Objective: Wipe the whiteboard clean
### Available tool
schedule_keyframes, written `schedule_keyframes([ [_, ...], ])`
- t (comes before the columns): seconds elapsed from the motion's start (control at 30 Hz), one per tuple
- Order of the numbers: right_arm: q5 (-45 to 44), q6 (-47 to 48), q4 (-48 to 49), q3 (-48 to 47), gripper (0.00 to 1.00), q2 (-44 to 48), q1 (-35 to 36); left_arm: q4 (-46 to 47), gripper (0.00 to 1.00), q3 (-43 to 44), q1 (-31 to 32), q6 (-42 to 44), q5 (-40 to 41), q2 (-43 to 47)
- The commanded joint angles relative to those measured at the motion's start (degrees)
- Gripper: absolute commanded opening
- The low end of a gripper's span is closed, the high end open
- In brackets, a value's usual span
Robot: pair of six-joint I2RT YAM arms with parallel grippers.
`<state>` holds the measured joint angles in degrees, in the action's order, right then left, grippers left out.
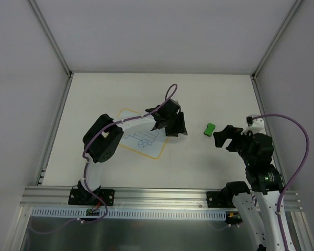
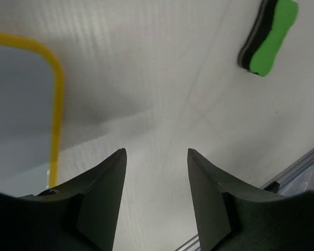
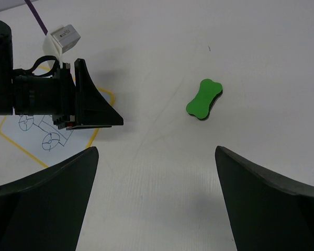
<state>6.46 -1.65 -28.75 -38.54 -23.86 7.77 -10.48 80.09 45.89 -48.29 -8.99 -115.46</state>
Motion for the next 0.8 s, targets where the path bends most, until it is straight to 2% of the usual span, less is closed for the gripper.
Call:
schedule_keyframes([
  [0.0, -3.7, -1.2, 0.0, -1.0, 0.99, -1.3, 0.4, -0.8, 0.54, 6.0, 0.4, -2.2, -1.0, -0.1],
  [0.17, -5.3, -3.0, -0.5, -1.9, 0.99, -7.6, 0.4, -0.9, 0.67, 7.8, 0.2, 5.1, 2.7, 5.1],
  [0.2, -6.1, -3.8, -0.7, -3.0, 0.99, -9.3, 0.5, -0.8, 0.70, 7.2, 0.0, 6.6, 5.5, 6.5],
  [0.23, -8.5, -4.2, -1.0, -3.7, 0.99, -12.7, 0.5, -0.9, 0.77, 6.7, -0.8, 9.8, 7.0, 9.3],
  [0.4, -15.8, -7.3, -1.0, -8.1, 0.98, -25.4, 0.6, -1.6, 0.99, 0.4, -6.8, 17.5, 12.2, 18.2],
  [0.6, -20.3, -12.3, 0.3, -16.2, 0.89, -43.8, 1.0, -6.3, 0.99, -4.8, -18.4, 25.5, 12.3, 28.1],
  [0.77, -20.6, -15.0, 2.4, -20.6, 0.74, -55.8, 1.9, -10.8, 0.99, -8.3, -25.4, 30.9, 12.2, 34.3],
])
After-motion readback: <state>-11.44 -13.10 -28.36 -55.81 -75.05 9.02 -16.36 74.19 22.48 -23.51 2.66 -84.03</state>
